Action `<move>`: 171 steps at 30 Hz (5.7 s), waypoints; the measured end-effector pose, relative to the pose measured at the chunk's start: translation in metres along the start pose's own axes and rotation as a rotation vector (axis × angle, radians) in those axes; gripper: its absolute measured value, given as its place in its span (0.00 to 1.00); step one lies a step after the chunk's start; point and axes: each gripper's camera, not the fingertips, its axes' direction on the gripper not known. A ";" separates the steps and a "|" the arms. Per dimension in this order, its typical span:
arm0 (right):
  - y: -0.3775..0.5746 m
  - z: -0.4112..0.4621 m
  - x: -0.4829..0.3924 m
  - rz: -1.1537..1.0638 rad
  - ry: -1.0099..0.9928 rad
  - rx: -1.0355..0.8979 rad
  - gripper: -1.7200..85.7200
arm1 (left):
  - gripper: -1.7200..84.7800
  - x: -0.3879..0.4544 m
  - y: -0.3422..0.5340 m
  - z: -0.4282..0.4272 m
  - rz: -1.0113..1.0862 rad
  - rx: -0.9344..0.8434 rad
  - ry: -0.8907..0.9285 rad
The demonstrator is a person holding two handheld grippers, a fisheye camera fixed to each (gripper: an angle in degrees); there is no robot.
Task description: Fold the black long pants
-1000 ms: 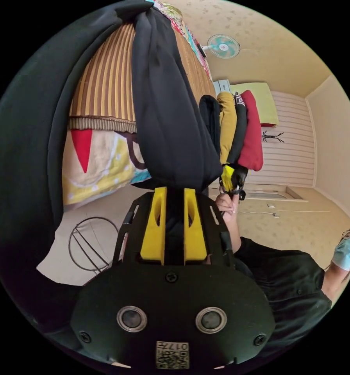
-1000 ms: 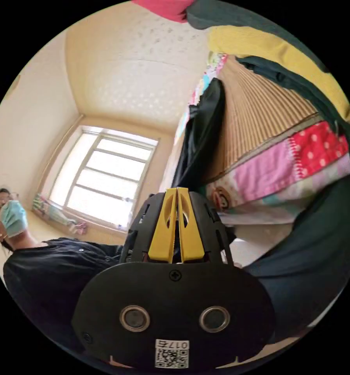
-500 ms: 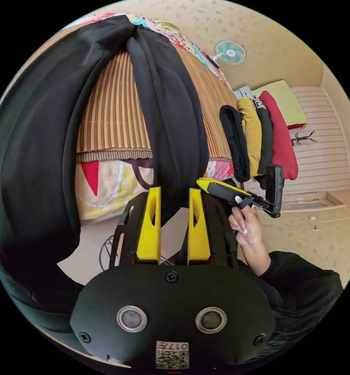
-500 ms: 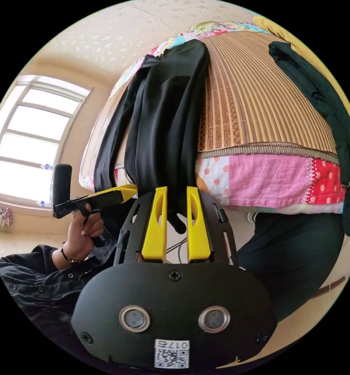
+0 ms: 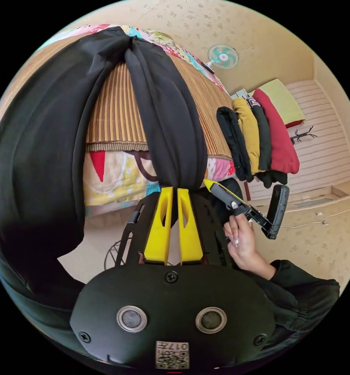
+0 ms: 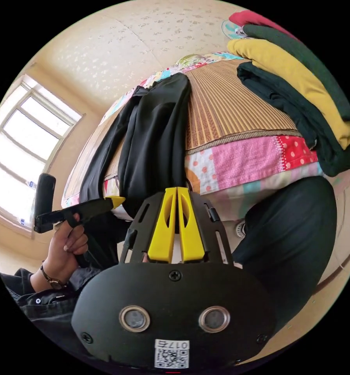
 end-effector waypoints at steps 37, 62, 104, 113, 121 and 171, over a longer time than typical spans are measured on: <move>0.059 0.040 -0.107 -0.226 0.138 -0.083 0.08 | 0.03 -0.032 0.018 -0.035 -0.041 0.100 0.135; 0.077 0.035 -0.119 -0.283 0.145 -0.077 0.10 | 0.12 0.016 0.004 -0.019 0.101 0.106 -0.133; 0.028 -0.113 -0.028 -0.103 -0.210 0.121 0.04 | 0.01 -0.044 0.011 -0.123 0.077 0.194 0.263; 0.028 -0.061 -0.020 -0.046 0.107 -0.077 0.03 | 0.03 -0.059 0.016 -0.145 -0.093 0.242 -0.035; 0.030 -0.055 -0.011 -0.019 0.087 -0.055 0.03 | 0.16 -0.102 0.023 -0.263 -0.263 0.477 -0.448; -0.004 -0.051 -0.098 -0.456 -0.233 -0.107 0.05 | 0.18 0.076 -0.050 -0.144 0.154 0.055 0.138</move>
